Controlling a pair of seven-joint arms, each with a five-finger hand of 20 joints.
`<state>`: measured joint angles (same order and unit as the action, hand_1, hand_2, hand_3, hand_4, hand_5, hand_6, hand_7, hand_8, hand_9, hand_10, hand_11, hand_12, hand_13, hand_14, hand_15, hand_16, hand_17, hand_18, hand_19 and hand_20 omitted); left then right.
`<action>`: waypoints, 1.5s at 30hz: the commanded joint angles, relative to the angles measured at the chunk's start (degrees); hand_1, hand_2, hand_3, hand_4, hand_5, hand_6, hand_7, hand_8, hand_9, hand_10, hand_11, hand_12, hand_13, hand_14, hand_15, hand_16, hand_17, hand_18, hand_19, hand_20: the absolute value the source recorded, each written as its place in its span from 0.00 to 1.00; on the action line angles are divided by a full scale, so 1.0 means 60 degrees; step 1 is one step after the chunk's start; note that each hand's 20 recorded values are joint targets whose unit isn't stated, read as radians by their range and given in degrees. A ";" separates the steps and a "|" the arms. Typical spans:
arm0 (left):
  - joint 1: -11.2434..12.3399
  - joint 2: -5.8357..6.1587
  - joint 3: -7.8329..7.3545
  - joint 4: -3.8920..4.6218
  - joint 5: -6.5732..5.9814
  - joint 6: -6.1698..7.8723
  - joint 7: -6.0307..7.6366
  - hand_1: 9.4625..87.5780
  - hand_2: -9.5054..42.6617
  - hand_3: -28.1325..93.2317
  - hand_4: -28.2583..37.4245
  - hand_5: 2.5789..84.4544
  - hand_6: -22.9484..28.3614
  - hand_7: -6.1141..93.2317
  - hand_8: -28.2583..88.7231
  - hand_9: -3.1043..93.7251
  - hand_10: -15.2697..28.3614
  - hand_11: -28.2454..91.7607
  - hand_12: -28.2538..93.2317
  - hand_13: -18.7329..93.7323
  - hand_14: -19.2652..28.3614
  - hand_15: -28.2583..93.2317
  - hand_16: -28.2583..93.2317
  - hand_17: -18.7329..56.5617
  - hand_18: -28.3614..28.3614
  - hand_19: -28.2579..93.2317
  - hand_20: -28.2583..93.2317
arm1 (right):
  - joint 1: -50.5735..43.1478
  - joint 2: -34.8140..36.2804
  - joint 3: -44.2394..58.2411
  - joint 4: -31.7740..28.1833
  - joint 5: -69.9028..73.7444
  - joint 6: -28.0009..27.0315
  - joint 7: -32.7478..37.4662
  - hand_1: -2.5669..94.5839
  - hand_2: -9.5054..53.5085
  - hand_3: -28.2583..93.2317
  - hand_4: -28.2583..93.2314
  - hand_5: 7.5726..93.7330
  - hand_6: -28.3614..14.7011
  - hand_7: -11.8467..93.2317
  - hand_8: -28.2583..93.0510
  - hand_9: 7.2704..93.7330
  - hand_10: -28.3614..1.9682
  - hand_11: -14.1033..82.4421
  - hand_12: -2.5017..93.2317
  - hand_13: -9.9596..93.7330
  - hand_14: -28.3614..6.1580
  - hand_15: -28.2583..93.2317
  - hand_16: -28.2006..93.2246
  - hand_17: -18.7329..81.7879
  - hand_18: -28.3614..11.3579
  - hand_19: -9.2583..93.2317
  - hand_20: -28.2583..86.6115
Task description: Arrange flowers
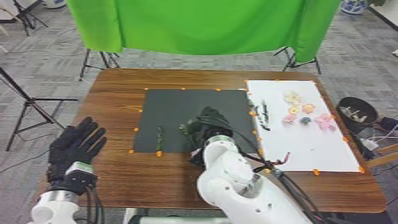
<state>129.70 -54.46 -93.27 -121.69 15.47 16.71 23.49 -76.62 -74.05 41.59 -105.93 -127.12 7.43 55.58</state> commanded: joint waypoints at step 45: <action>0.0455 -0.0410 -0.0197 -0.0006 -0.0098 -0.0177 0.0272 0.24 0.53 0.83 0.00 0.48 0.64 0.24 0.16 0.36 0.71 0.45 0.32 0.38 0.75 0.56 0.16 0.16 0.75 0.54 0.30 | -0.0995 0.2054 0.1160 -0.2184 -0.0327 -0.3013 -0.0847 0.30 0.37 0.93 0.11 0.78 0.49 0.39 0.21 0.76 0.23 0.29 0.19 0.72 0.26 0.64 0.38 0.42 0.03 0.79 0.45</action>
<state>130.78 -56.25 -93.84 -121.53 15.15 16.28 24.34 -81.76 -66.54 45.67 -115.62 -123.92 -17.07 49.05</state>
